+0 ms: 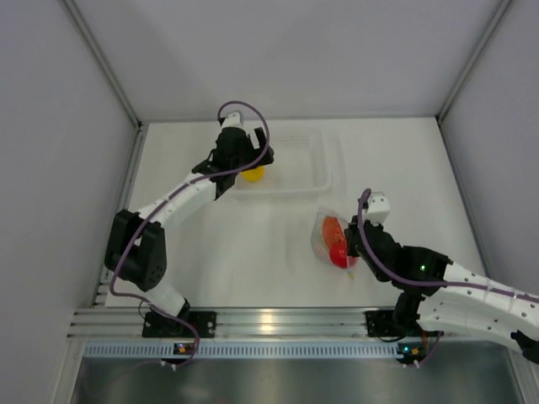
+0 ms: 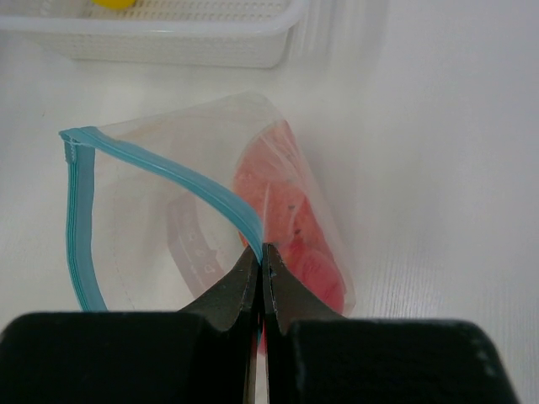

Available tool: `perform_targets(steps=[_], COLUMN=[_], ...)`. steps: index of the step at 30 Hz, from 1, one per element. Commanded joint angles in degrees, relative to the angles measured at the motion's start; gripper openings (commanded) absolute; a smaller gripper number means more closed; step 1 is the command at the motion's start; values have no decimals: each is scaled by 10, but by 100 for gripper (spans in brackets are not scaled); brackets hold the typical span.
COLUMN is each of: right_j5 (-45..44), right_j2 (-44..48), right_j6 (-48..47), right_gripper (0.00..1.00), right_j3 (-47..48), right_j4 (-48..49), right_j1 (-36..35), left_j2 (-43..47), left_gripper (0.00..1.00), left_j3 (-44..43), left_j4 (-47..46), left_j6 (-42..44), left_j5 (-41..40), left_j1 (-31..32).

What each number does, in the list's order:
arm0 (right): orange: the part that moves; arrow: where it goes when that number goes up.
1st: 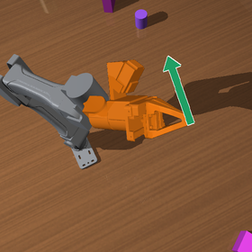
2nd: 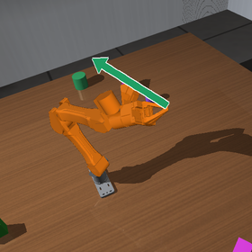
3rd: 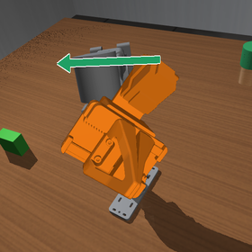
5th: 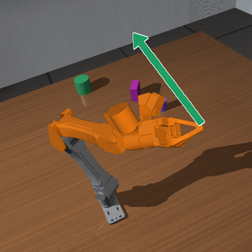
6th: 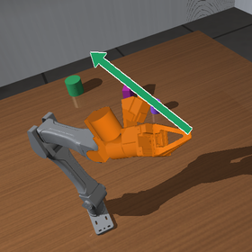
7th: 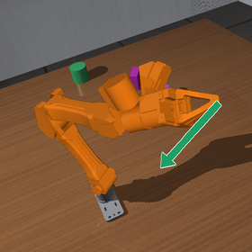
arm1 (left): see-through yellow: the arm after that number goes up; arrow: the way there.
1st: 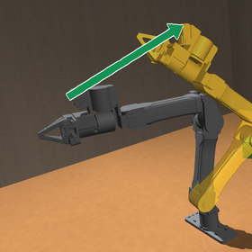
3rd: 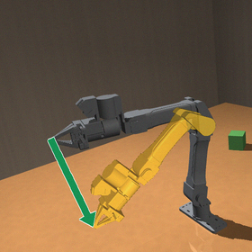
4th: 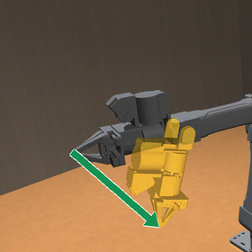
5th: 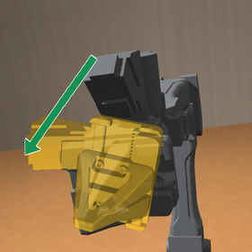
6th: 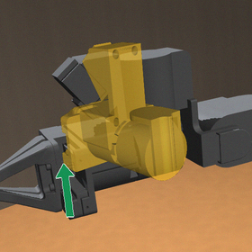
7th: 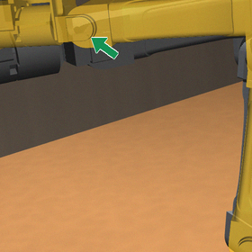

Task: Open the zip-top bag and remove the fake food

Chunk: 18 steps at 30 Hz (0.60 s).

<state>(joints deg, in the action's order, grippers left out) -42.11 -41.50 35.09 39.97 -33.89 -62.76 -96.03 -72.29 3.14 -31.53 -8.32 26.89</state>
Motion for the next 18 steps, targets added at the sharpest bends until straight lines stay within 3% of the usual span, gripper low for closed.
perform_targets(steps=[1, 8, 11, 18], right_j5=[-4, -10, -1, 31], right_j2=[-10, -46, -61, -84], right_j6=[4, 25, 25, 41], right_gripper=[0, 0, 0, 0], right_j3=[16, 25, 24, 25], right_j4=[22, 38, 59, 77], right_j1=[7, 16, 22, 47], left_j2=[65, 195, 260, 305], left_gripper=[98, 95, 93, 74], left_j3=[23, 112, 145, 169], left_j4=[-13, -13, -13, -13], left_j6=[-6, -14, -11, -29], left_j5=[12, 16, -5, -40], left_j1=[12, 65, 122, 284])
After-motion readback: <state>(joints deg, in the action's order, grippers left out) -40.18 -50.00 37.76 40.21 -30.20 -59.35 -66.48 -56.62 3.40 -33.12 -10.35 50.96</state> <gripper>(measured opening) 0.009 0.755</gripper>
